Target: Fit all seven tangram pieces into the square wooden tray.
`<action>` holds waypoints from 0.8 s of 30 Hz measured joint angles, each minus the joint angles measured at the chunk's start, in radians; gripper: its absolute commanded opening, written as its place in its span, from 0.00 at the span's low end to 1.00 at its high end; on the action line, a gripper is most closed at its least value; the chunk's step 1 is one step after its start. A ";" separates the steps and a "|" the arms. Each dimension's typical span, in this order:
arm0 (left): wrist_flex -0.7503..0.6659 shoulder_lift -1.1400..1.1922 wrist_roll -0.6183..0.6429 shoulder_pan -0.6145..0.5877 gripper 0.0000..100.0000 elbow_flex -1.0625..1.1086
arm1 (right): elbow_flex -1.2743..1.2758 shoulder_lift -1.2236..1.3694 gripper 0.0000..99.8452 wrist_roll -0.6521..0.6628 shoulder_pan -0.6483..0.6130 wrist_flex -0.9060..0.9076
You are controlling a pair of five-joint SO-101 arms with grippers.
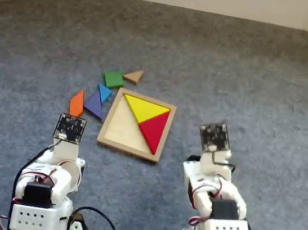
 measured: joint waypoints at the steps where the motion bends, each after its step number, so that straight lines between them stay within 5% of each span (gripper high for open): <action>1: 0.000 0.000 0.000 0.000 0.01 0.000 | 0.032 -0.044 0.02 0.000 0.003 0.000; 9: 0.000 0.000 0.000 0.000 0.01 0.000 | 0.109 -0.384 0.02 -0.002 0.098 0.092; 24: 0.000 0.000 0.000 0.000 0.01 0.000 | 0.109 -0.402 0.02 -0.002 0.153 0.410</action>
